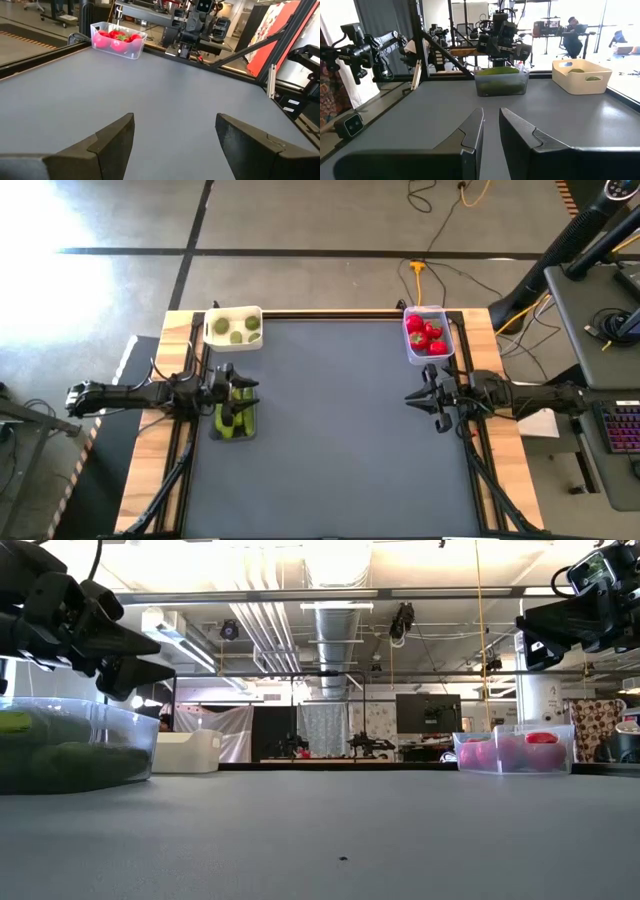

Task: Sort produce into baskets
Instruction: Return to Home Position

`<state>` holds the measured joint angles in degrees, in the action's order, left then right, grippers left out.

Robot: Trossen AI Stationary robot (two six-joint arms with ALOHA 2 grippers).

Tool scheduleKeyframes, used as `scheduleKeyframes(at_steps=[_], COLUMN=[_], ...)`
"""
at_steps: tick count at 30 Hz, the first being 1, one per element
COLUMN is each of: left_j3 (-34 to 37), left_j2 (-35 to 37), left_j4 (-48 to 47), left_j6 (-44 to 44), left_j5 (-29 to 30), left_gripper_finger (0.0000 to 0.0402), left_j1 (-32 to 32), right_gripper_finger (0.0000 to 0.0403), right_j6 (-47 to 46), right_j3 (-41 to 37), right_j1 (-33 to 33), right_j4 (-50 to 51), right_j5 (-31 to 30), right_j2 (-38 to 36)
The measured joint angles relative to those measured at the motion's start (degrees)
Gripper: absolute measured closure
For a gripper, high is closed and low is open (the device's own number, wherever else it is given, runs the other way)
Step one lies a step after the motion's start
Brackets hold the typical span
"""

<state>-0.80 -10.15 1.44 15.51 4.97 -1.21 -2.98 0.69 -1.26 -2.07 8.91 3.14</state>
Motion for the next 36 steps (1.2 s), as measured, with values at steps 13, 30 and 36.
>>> scheduleKeyframes(at_steps=[13, 30, 36], left_j3=[0.0, 0.0, 0.0], left_j2=[-0.7, -0.7, -0.7], left_j4=[0.1, 0.2, 0.3], left_j6=[0.0, 0.0, 0.0], left_j5=[0.0, 0.0, 0.0], left_gripper_finger=[0.0139, 0.0139, 0.0139], left_j1=[0.0, 0.0, 0.0], right_gripper_finger=[0.0349, 0.0349, 0.0349], right_j6=[0.0, 0.0, 0.0], right_j3=[0.0, 0.0, 0.0], right_j1=[0.0, 0.0, 0.0], right_j4=[0.0, 0.0, 0.0], right_j5=[0.0, 0.0, 0.0], right_j2=[0.0, 0.0, 0.0])
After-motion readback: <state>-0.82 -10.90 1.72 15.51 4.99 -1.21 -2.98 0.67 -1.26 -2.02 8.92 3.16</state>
